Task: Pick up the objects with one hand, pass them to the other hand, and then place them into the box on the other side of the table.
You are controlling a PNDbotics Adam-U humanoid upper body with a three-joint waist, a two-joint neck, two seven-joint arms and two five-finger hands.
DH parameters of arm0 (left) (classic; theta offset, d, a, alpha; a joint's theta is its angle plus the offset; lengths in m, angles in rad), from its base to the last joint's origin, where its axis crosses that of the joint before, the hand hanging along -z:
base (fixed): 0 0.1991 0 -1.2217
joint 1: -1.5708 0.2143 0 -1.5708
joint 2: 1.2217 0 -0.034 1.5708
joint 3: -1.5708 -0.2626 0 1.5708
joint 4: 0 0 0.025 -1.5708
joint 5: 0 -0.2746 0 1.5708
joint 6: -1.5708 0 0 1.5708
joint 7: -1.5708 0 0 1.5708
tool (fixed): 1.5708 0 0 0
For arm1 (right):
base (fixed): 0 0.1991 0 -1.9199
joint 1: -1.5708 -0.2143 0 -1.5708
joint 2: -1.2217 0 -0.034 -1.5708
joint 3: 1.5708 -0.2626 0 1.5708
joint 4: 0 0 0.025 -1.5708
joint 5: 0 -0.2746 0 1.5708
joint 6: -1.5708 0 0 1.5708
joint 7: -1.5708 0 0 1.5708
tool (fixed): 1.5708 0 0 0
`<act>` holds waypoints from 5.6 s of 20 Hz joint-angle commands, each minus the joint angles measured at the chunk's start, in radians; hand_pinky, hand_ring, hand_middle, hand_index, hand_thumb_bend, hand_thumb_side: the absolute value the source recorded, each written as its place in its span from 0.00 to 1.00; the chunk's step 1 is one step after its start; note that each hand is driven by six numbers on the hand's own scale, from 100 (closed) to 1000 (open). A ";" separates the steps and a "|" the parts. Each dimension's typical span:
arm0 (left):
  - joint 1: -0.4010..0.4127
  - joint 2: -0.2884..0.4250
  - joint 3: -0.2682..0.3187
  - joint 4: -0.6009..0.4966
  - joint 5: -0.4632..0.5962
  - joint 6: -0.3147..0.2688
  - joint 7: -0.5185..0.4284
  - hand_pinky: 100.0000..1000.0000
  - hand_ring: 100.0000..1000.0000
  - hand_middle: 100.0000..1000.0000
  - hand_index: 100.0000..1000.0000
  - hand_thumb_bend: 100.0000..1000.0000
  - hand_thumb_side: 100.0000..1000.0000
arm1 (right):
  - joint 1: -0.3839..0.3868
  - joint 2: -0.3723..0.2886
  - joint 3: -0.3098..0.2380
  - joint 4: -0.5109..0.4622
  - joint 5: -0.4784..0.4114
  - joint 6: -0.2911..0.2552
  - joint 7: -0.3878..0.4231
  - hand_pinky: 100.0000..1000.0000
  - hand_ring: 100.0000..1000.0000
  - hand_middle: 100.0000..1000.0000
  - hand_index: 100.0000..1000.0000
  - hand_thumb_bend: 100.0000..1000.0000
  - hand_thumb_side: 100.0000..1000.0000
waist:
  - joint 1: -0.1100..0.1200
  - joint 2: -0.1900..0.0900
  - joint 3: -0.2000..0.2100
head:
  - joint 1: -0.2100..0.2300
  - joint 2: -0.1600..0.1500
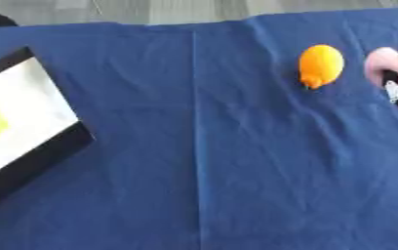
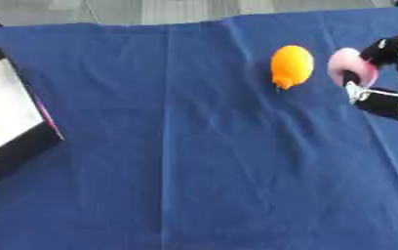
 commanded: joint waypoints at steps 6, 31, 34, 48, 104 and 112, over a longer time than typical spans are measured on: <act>-0.025 0.049 0.028 -0.013 0.022 0.002 0.002 0.70 0.63 0.67 0.74 0.00 0.53 | -0.080 -0.078 0.021 -0.015 -0.058 -0.074 0.059 0.66 0.50 0.35 0.52 0.06 0.00 | 0.008 -0.055 0.001 | 0.015 -0.013; -0.179 0.141 0.033 -0.013 0.039 0.017 -0.040 0.71 0.64 0.68 0.75 0.00 0.51 | -0.421 0.118 0.280 -0.015 -0.223 -0.075 0.181 0.66 0.50 0.35 0.54 0.00 0.00 | -0.012 -0.157 0.001 | 0.069 0.051; -0.207 0.150 0.022 -0.013 0.031 0.029 -0.062 0.71 0.65 0.69 0.75 0.00 0.50 | -0.443 0.151 0.317 -0.015 -0.189 -0.072 0.191 0.66 0.50 0.35 0.54 0.06 0.00 | -0.013 -0.162 -0.001 | 0.082 0.051; -0.304 0.213 -0.074 -0.013 0.007 0.121 -0.163 0.73 0.68 0.72 0.80 0.00 0.38 | -0.543 0.262 0.446 -0.015 -0.156 -0.039 0.133 0.64 0.50 0.36 0.55 0.00 0.00 | -0.010 -0.175 -0.010 | 0.099 0.051; -0.588 -0.095 -0.496 -0.013 -0.689 0.516 -0.827 0.80 0.77 0.81 0.88 0.00 0.45 | -0.631 0.413 0.660 -0.015 0.007 -0.124 0.019 0.63 0.50 0.37 0.54 0.00 0.00 | 0.005 -0.153 0.046 | 0.083 0.051; -0.581 -0.098 -0.515 -0.013 -0.714 0.493 -0.864 0.82 0.79 0.80 0.86 0.00 0.65 | -0.613 0.407 0.668 -0.015 0.033 -0.194 0.012 0.63 0.50 0.37 0.54 0.00 0.00 | 0.005 -0.148 0.044 | 0.087 0.051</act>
